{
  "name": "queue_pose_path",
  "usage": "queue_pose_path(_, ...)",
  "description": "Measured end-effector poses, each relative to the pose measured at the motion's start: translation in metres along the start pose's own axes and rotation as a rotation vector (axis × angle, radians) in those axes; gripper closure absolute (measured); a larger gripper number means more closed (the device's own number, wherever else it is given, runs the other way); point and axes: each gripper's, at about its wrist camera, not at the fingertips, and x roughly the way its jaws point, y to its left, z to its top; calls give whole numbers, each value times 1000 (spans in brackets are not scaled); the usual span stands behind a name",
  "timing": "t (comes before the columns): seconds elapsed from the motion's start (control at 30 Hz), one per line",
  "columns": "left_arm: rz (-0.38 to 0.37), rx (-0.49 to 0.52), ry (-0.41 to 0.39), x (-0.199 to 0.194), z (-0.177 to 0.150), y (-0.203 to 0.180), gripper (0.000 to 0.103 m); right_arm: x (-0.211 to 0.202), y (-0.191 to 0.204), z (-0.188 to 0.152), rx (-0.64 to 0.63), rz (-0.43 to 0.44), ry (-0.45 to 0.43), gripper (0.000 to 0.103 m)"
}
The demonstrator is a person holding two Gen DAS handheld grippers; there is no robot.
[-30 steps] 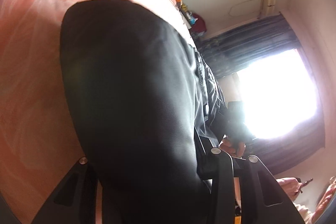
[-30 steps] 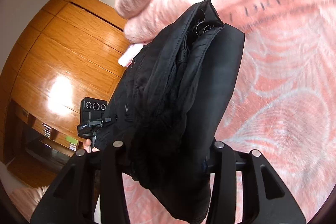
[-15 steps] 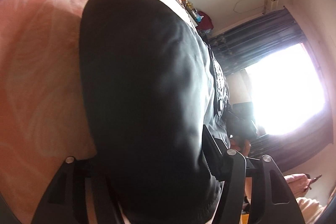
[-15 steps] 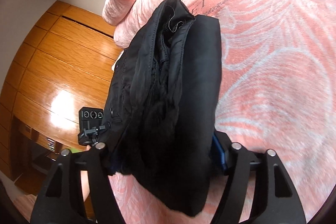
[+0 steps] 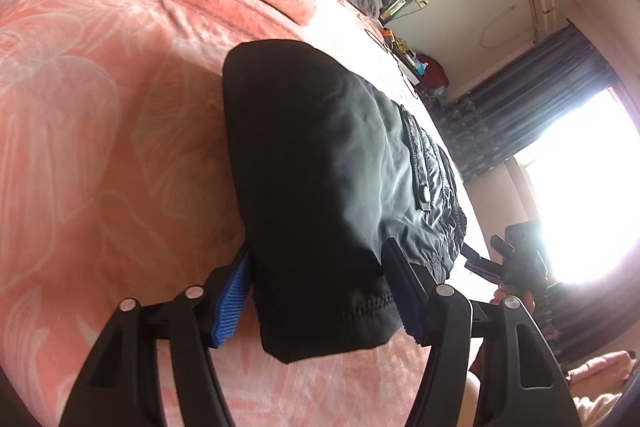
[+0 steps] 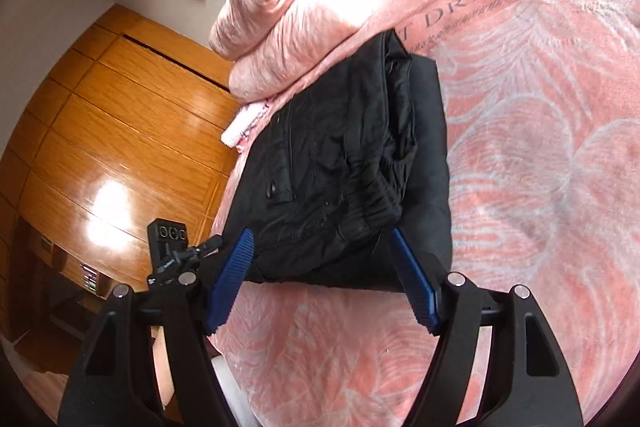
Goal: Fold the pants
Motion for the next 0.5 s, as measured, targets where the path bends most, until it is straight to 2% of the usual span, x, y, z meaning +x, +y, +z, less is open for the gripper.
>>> queue_pose_path(0.03,13,8,-7,-3,-1,-3,39,5,-1,3,20,-1,5,32)
queue_pose_path(0.1,28,22,-15,-22,-23,4,39,19,-3,11,66,15,11,41)
queue_pose_path(0.17,44,42,-29,-42,-35,-4,39,25,-8,15,90,-19,18,64)
queue_pose_path(0.23,34,65,-58,-56,-38,-13,34,28,-14,16,88,-47,18,80)
queue_pose_path(0.3,32,90,-90,-64,-39,-20,30,24,-16,8,88,-43,14,83)
queue_pose_path(0.37,2,102,-98,-64,-41,-26,25,25,-15,3,79,-77,16,84)
queue_pose_path(0.5,-11,110,-43,-41,-45,-37,25,32,-31,-2,145,-59,11,84)
